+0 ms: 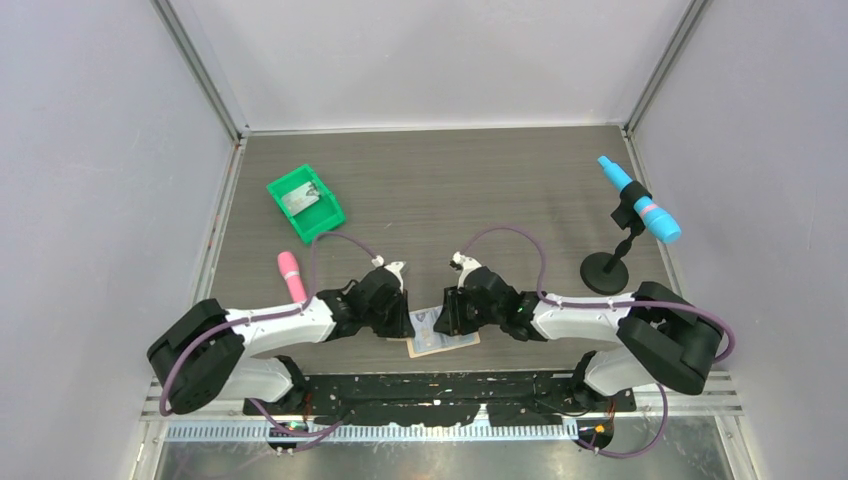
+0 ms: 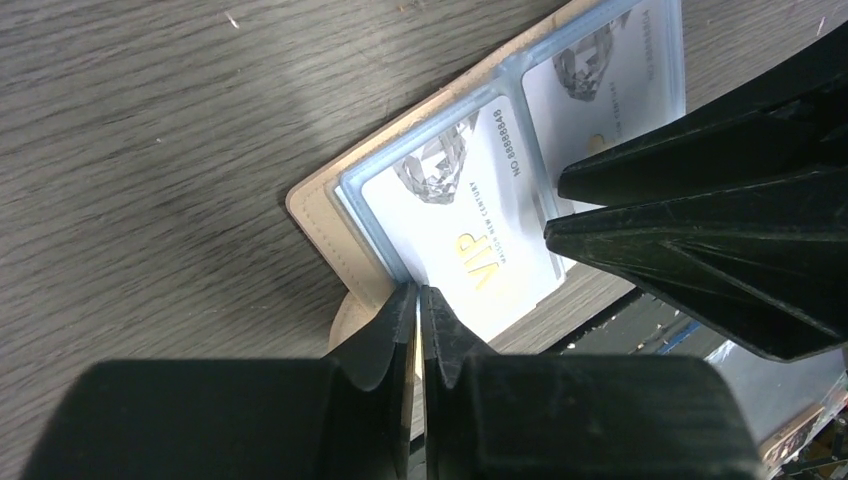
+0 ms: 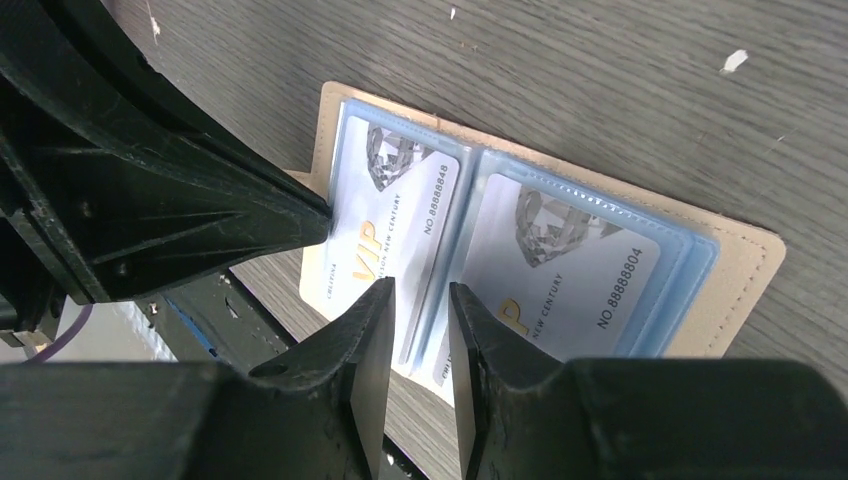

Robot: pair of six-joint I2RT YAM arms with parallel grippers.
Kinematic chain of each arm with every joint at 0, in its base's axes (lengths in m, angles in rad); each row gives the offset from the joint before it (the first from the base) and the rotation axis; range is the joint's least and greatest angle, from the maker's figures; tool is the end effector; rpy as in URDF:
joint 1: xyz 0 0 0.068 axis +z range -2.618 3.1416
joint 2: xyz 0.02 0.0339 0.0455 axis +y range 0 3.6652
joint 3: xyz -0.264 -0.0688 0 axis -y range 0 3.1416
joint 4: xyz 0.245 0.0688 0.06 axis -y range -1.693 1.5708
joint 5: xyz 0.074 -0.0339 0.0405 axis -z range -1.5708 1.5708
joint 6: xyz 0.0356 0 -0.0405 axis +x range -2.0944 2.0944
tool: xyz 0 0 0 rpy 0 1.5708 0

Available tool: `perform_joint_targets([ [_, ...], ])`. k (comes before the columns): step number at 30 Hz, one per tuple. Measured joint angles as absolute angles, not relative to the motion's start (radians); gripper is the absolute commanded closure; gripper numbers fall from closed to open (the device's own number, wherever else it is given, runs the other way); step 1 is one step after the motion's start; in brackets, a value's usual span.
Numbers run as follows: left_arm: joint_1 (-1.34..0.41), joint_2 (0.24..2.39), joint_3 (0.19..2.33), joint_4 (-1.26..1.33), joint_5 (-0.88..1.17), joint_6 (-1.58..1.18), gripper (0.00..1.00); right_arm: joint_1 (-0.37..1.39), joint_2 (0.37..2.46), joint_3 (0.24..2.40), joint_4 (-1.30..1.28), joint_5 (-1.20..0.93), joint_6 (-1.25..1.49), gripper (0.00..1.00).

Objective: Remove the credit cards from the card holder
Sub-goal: Remove the credit card from the card holder.

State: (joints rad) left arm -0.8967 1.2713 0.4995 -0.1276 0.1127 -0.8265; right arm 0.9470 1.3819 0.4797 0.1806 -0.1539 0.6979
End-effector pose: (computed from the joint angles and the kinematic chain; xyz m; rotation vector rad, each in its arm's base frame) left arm 0.1389 -0.1803 0.1522 0.1464 2.6693 -0.8059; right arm 0.1424 0.2072 0.1456 -0.3973 2.4717 0.9602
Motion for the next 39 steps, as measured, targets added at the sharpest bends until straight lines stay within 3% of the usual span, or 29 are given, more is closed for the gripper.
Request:
perform_joint_targets([
  [8,-0.897,1.296,0.487,-0.068,0.117,-0.830,0.95,0.939,1.424,0.467,0.245,-0.174,0.712,0.70],
  [20,-0.897,1.296,0.476,-0.046,0.117,-0.833,0.96,0.906,1.416,0.429,0.299,-0.211,0.733,0.94],
  [25,-0.897,1.306,0.479,-0.035,0.117,-0.834,0.96,0.886,1.355,0.375,0.335,-0.262,0.741,0.95],
  [29,-0.897,1.308,0.479,-0.031,0.117,-0.834,0.96,0.876,1.339,0.360,0.358,-0.294,0.749,0.80],
  [33,-0.897,1.312,0.482,-0.032,0.118,-0.834,0.96,0.872,1.340,0.349,0.378,-0.316,0.765,0.94],
  [39,-0.897,1.313,0.482,-0.032,0.121,-0.835,0.96,0.846,1.351,0.305,0.473,-0.360,0.811,0.95],
])
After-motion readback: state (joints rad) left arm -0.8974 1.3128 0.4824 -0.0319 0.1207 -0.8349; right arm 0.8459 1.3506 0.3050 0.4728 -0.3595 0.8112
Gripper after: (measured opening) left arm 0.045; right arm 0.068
